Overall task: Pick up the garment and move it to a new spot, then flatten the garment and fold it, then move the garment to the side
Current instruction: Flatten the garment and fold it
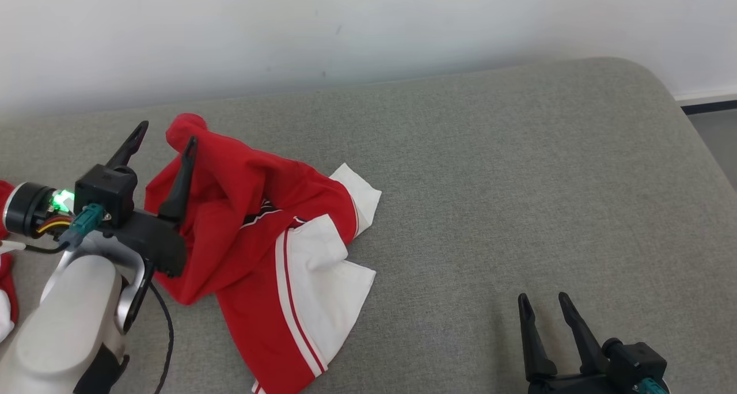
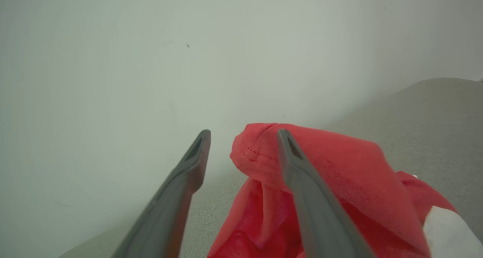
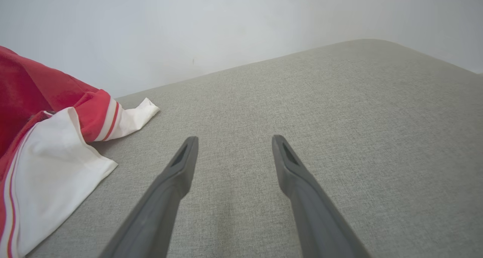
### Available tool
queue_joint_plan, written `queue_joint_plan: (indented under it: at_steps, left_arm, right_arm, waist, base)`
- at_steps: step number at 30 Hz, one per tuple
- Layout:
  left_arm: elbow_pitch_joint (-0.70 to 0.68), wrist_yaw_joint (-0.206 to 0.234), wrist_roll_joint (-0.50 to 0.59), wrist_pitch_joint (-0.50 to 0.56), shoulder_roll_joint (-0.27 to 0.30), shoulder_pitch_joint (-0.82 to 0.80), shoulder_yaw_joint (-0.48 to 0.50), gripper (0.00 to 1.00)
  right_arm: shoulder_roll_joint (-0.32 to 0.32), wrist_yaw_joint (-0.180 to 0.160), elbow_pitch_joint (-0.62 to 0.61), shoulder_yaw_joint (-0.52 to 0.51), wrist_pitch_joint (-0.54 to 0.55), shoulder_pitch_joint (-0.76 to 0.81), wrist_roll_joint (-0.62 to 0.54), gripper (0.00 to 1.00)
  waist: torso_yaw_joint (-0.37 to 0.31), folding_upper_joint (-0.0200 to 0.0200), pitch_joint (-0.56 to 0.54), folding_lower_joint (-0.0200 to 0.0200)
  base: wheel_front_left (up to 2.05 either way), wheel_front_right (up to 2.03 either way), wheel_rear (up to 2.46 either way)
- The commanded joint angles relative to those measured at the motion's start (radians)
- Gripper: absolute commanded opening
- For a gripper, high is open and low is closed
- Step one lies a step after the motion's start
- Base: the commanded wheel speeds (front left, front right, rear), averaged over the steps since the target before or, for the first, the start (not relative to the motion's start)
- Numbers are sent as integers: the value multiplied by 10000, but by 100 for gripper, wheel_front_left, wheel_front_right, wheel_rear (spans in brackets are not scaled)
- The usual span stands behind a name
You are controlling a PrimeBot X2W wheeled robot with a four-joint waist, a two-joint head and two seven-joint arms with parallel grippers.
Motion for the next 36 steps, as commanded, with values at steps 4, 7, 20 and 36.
queue_joint_plan:
  at_steps: [4,7,20,36]
  left_arm:
    - [-509,124,265,-53,-124,703,489,100]
    - [-962,292,293,-54,-247,1115,802,100]
    - [-4168,782,1394,-54,-1629,4416,2477,100]
    - [-4934,363,2327,-55,-3068,6875,3902,100]
  right_arm:
    - [4,31,-67,165,-27,43,106,100]
    - [1,32,-101,226,-25,37,145,100]
    - [2,32,32,854,-27,-76,140,100]
    - [1,32,2270,3586,-27,-1213,1021,100]
  waist:
    - [221,-1,-99,-1]
    - [329,-1,-124,-1]
    - [1084,-1,-268,-1]
    - [2217,-1,-511,-1]
  base:
    - [0,0,0]
    - [0,0,0]
    - [0,0,0]
    - [0,0,0]
